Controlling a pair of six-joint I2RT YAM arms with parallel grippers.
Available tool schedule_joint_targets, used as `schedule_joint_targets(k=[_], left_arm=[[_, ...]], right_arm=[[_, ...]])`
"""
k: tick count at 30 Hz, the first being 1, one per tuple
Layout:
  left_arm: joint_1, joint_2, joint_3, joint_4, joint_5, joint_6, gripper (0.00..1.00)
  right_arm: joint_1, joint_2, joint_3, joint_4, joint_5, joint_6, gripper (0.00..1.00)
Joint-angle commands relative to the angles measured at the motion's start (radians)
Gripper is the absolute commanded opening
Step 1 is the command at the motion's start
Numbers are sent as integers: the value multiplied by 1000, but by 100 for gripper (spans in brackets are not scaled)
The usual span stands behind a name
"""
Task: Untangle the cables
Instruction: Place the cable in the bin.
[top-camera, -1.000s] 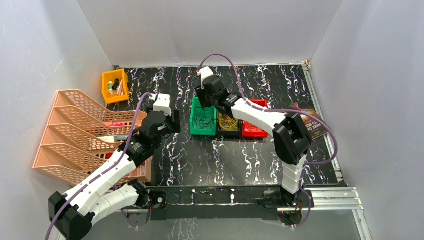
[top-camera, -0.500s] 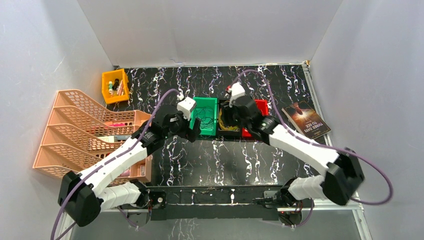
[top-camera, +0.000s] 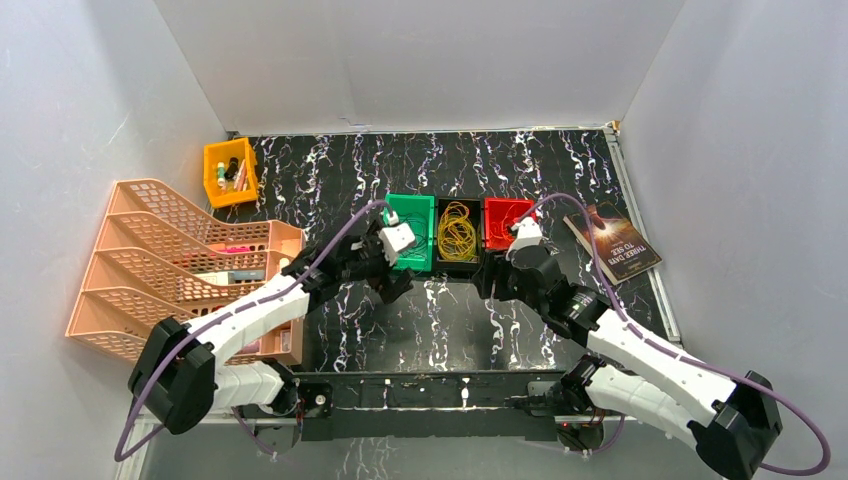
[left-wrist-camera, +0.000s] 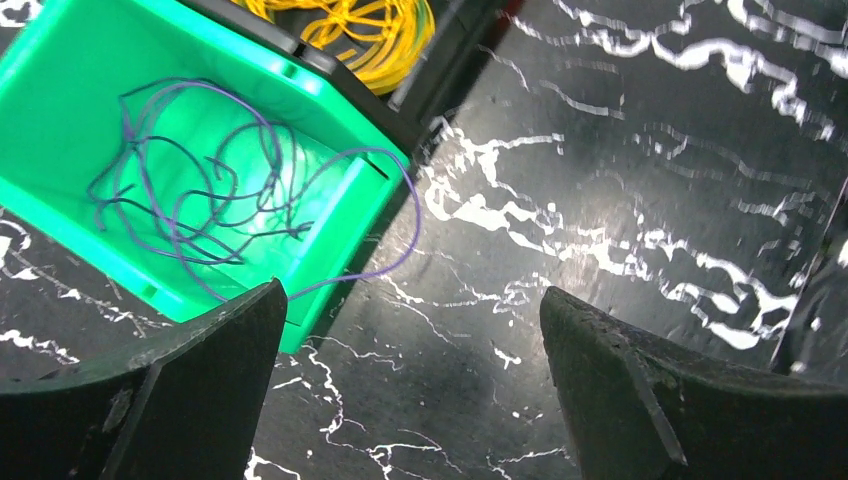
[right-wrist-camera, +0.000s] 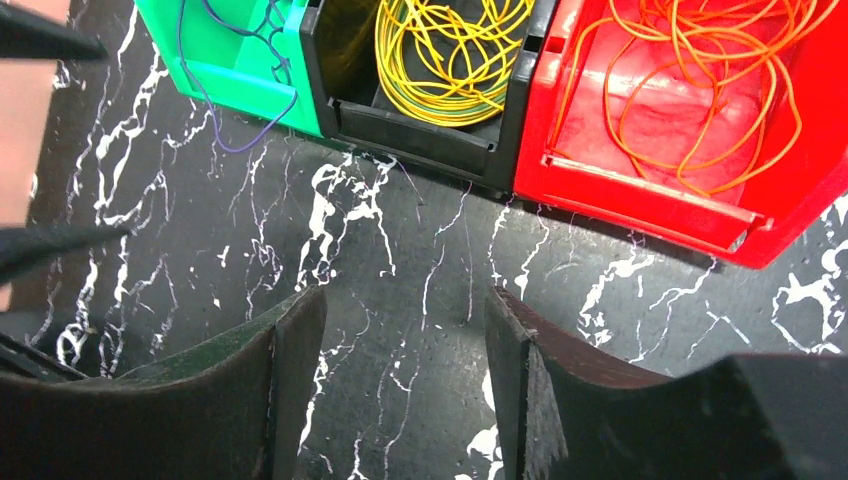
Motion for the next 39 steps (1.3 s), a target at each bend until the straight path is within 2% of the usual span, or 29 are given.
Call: schedule_joint_targets(k=[1, 5, 12, 23, 31, 39], left_arm=[[-3, -25, -102, 220, 98, 216, 98], [-6, 19, -151, 334, 51, 255, 94], [-56, 105, -206, 500, -77, 335, 81], [-82, 218, -212, 597, -171, 380, 70], [-88, 274, -190, 621, -164, 379, 65], [-92, 295, -165, 625, -191, 377, 52]], right_arm=[[-2, -21, -1, 13, 61, 120, 69], [-2, -19, -19, -11, 61, 142, 70], [-2, -47, -74, 40, 42, 134, 71], [-3, -38, -90, 59, -1, 133, 71], [-2, -39, -93, 64, -7, 135, 70], [-2, -50, -97, 61, -12, 142, 70]])
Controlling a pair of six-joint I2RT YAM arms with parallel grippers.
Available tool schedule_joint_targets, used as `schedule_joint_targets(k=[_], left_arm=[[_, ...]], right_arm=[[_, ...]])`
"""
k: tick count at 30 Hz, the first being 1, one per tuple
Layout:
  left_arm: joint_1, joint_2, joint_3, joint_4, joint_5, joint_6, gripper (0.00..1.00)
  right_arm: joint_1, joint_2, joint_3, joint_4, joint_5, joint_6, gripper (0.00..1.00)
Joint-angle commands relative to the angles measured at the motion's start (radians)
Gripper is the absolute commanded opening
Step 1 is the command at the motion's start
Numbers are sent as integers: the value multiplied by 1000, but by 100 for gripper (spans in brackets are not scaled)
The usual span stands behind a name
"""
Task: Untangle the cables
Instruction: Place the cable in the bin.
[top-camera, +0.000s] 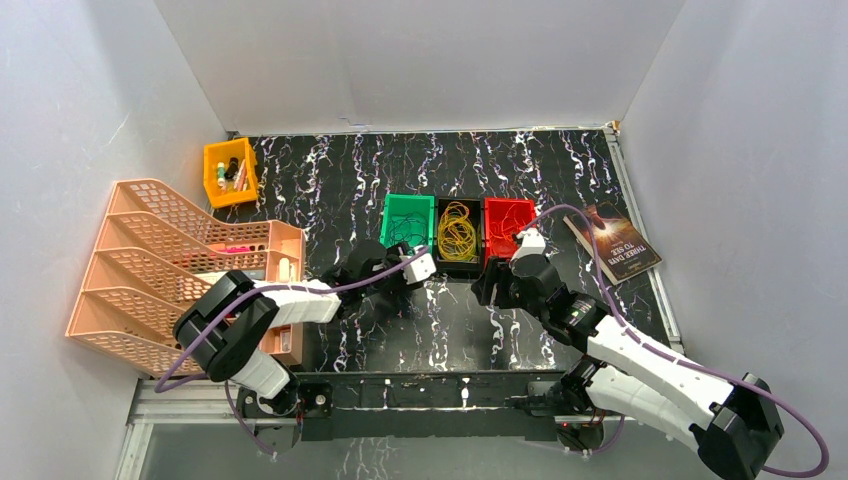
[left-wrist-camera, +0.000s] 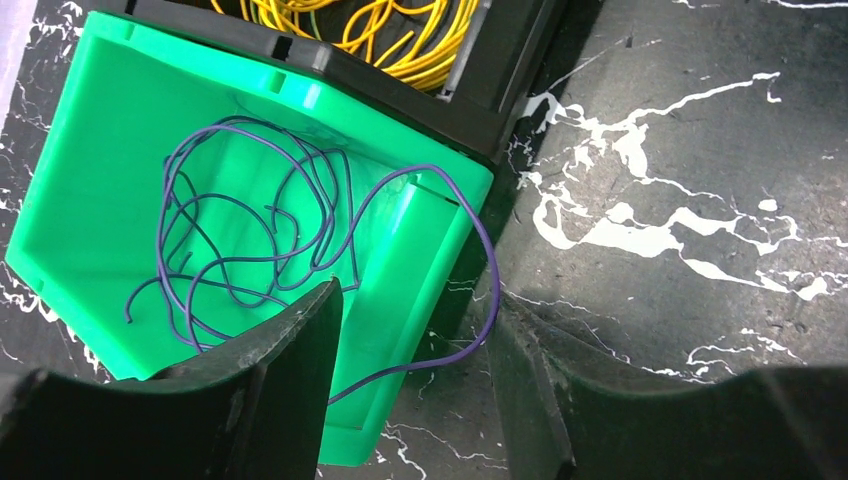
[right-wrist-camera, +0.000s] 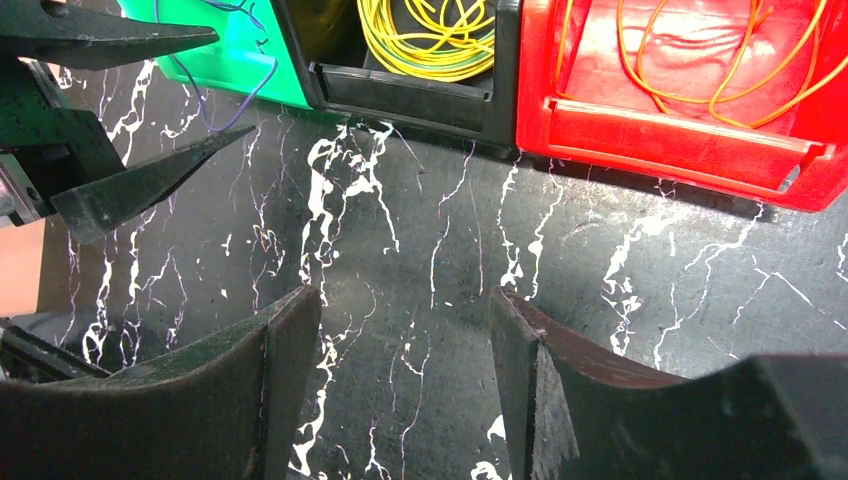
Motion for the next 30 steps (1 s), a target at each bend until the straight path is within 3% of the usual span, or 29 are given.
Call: schedule_joint_targets(k=[1, 9, 14, 18, 22, 30], left_arm=[[-6, -7, 39, 41, -6, 9, 51], [-5, -4, 45, 35, -13, 7, 42], [-5, 1, 57, 36, -30, -4, 23], [-5, 1, 75, 32, -55, -34, 21], [-5, 10, 114, -11, -74, -57, 0], [15, 110, 333, -270, -108, -211, 0]], right_arm=[[-2, -22, -14, 46, -6, 7, 70], [-2, -12, -8, 47, -3, 6, 70], [-2, -7, -6, 49, -5, 8, 70], [-2, 3, -5, 52, -6, 8, 70], [-2, 16, -3, 57, -9, 6, 70], [-2, -1, -13, 45, -3, 15, 70]])
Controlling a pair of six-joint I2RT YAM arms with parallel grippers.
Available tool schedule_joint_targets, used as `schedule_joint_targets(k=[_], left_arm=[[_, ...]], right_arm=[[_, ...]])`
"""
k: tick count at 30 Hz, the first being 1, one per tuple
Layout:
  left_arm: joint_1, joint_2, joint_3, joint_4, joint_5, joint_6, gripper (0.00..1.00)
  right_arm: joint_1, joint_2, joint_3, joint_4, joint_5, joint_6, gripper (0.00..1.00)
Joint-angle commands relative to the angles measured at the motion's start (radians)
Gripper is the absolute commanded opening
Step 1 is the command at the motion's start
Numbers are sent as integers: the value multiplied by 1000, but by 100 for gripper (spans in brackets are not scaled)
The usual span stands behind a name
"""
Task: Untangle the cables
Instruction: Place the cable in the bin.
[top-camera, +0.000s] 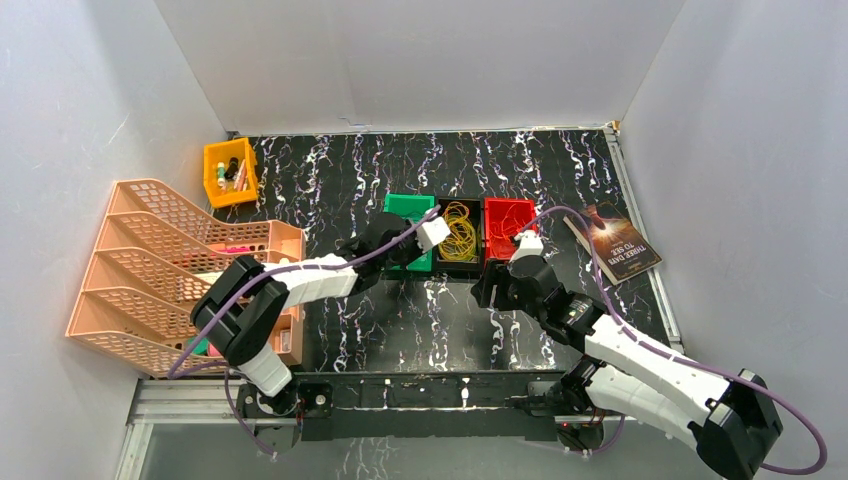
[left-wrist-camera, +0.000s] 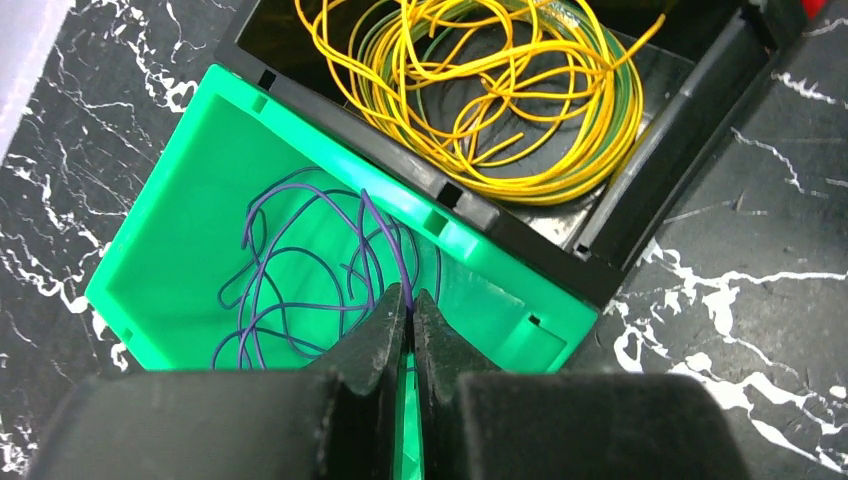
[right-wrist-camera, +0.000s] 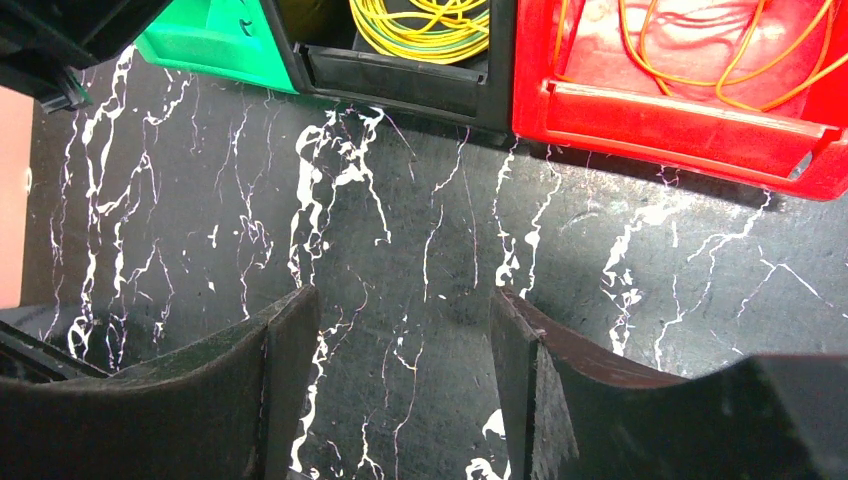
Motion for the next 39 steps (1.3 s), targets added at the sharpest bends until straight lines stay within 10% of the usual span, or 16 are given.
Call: schedule_joint_targets(k=[1, 19, 32, 39], left_arm=[[19, 20, 100, -150, -3, -97, 0], [142, 308, 525, -594, 82, -341, 0], [151, 382, 589, -610, 36, -394, 1], [151, 333, 583, -586, 6, -408, 43]], right_arm=[[-2, -28, -2, 39, 7, 15, 70], [-2, -39, 0, 25, 8, 18, 70], [-2, -45, 3, 13, 15, 17, 70], [-2, -46, 3, 10, 16, 16, 70]])
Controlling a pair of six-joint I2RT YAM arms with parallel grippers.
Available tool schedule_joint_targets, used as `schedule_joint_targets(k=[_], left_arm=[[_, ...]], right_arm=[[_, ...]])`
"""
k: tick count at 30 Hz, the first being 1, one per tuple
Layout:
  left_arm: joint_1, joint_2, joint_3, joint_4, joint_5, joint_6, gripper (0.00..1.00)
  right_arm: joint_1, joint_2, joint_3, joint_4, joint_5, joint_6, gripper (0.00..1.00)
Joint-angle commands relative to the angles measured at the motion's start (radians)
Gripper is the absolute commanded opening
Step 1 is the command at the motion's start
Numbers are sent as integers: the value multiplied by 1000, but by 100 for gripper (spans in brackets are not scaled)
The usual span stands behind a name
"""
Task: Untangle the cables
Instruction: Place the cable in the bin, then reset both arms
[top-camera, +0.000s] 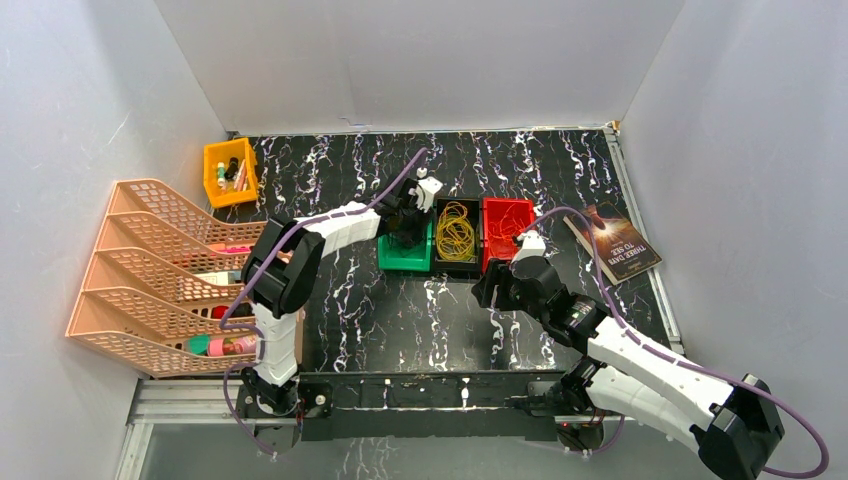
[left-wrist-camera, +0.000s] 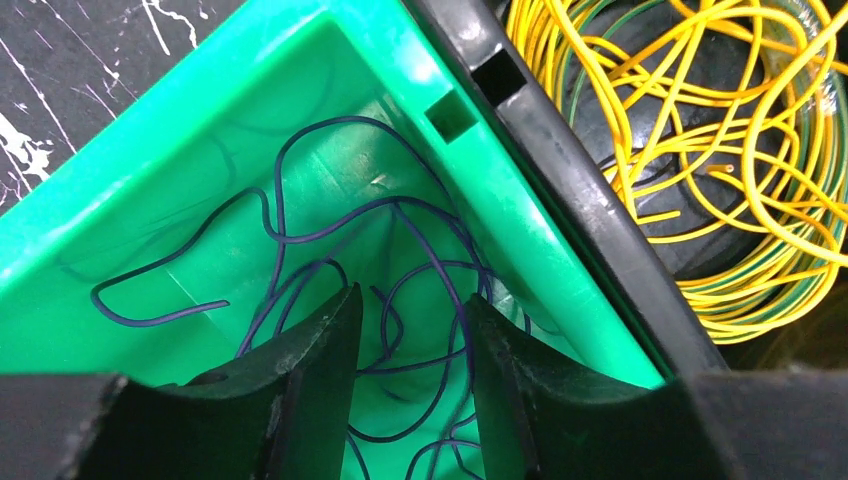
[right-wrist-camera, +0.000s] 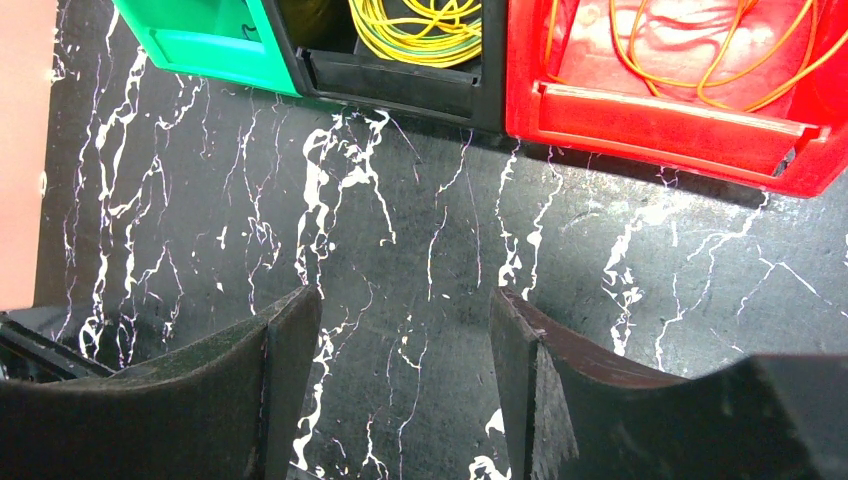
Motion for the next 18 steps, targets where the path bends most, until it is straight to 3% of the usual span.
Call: schedule_joint_targets(k=[1, 18], left_arm=[[7, -56, 27, -8, -26, -15, 45], [7, -165, 46, -54, -36, -5, 58]], right_arm=[[-2, -16, 8, 18, 16, 10, 70], [-2, 9, 13, 34, -1, 5, 70]])
